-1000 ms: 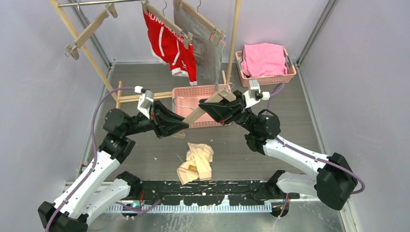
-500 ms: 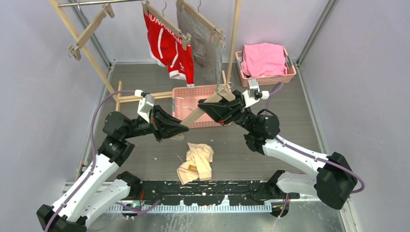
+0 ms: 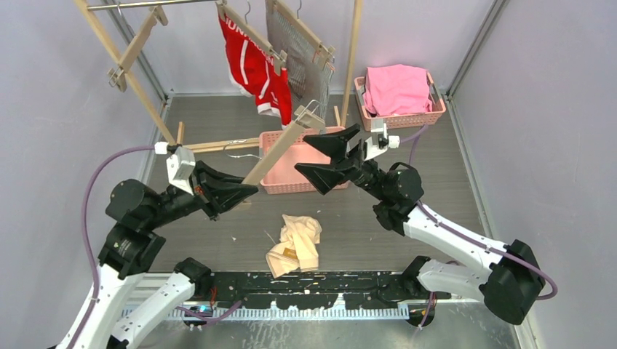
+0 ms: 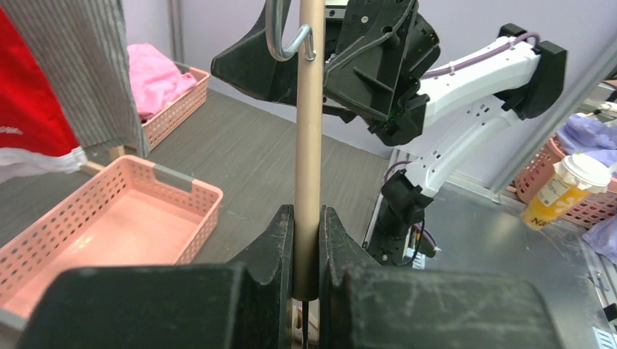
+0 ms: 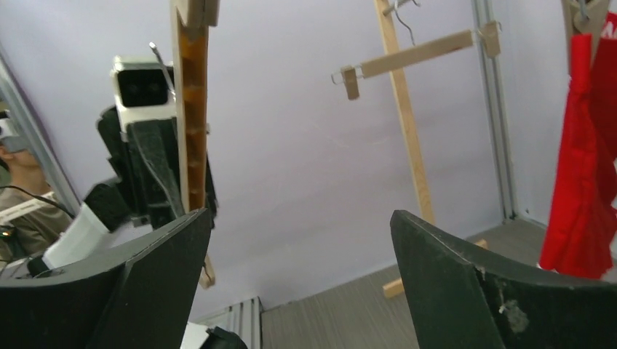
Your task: Remove the underwear clipped to the hanger
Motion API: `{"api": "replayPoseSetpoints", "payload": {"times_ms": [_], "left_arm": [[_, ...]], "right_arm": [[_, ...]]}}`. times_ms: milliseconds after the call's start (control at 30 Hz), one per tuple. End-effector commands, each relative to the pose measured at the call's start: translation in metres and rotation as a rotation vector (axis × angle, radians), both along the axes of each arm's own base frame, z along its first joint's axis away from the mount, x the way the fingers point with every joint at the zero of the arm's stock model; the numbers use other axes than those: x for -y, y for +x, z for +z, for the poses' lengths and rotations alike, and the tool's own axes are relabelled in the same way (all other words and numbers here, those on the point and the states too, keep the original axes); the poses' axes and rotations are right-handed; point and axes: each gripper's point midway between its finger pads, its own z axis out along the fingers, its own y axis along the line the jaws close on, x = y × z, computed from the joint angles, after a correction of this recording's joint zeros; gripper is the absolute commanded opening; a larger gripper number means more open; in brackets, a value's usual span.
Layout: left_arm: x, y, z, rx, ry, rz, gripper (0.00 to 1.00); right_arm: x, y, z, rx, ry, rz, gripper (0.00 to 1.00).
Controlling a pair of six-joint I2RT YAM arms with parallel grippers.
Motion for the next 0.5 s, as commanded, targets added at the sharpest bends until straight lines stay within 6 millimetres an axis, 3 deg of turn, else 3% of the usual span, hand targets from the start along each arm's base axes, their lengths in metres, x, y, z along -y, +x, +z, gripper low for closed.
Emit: {"api": "replayPoseSetpoints", "payload": {"times_ms": [0,33,167,200,300,467], "left_arm": [[-0.019,0.011,-0.008,-0.057,0.072,0.154,0.0],[-0.028,0.015,-0.014,-0.082,0.106,0.212,0.0],[-0.08,0.03,-0.042,-0.169,0.273,0.511,0.0],[-0.1,0.034,-0.056,-0.211,0.337,0.615,0.01],[-0.137,0.038,-0.074,-0.269,0.431,0.802,0.0],[-0.161,0.043,-0.092,-0.318,0.522,0.932,0.0]], "right_arm": [[0.001,0.012,-0.005,0.002,-0.097,-0.085,1.0],[-0.002,0.017,-0.011,-0.015,-0.149,-0.109,1.0],[-0.009,0.038,-0.087,-0.135,-0.506,-0.287,1.0],[-0.014,0.033,-0.109,-0.153,-0.595,-0.309,1.0],[-0.015,0.019,-0.172,-0.202,-0.796,-0.387,1.0],[-0.004,-0.008,-0.263,-0.332,-0.985,-0.439,1.0]]}}
